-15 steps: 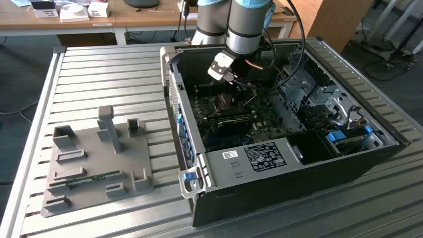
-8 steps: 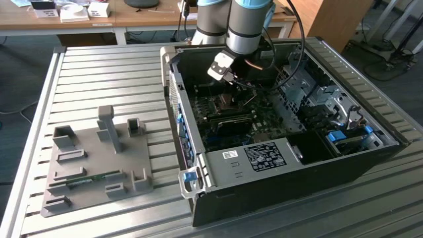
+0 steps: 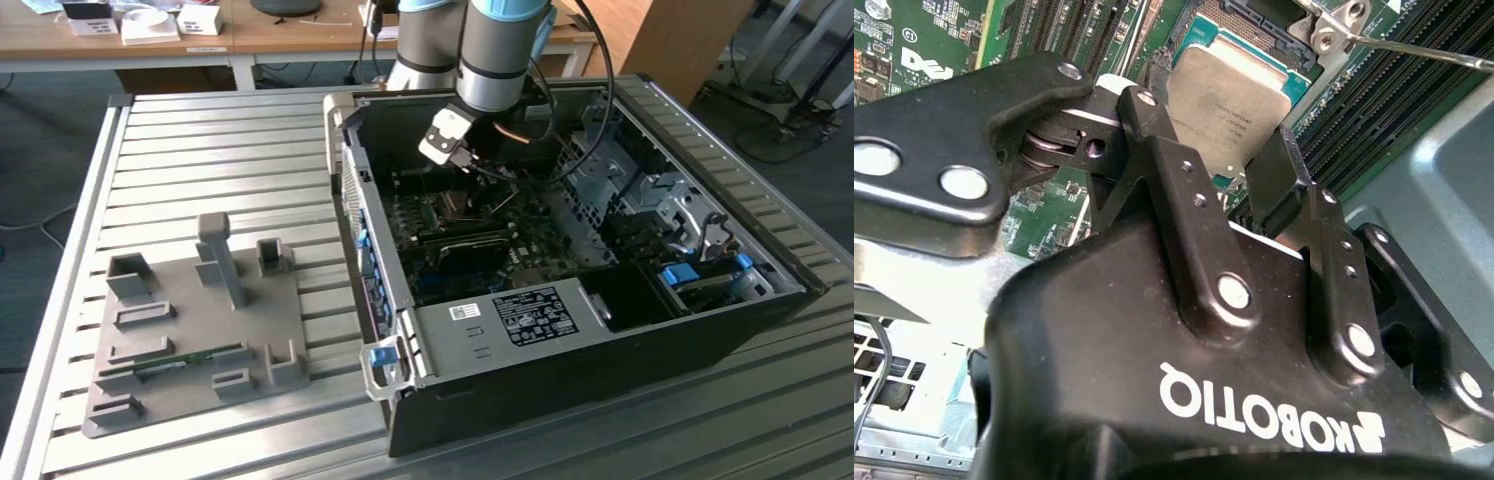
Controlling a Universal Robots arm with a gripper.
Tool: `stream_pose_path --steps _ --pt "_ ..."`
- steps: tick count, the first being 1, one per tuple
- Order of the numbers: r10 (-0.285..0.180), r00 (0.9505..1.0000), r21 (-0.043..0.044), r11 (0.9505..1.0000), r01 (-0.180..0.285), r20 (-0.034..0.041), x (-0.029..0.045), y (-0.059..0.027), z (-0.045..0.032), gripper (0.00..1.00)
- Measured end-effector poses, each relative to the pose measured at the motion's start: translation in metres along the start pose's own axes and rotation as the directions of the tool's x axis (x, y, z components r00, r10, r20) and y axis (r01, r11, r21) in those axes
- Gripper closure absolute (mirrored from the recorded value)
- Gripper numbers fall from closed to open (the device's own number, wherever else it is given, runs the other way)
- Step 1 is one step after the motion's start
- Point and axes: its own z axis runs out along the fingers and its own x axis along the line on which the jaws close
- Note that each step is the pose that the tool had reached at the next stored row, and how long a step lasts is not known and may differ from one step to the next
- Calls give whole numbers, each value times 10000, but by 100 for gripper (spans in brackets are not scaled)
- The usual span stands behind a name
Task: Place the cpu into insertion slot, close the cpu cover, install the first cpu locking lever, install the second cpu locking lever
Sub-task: 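Place the cpu into insertion slot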
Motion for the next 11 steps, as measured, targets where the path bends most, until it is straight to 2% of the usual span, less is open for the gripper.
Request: stream_pose_path --steps 11 --pt "1 10000 -1 10000 -1 0 0 -2 17 46"
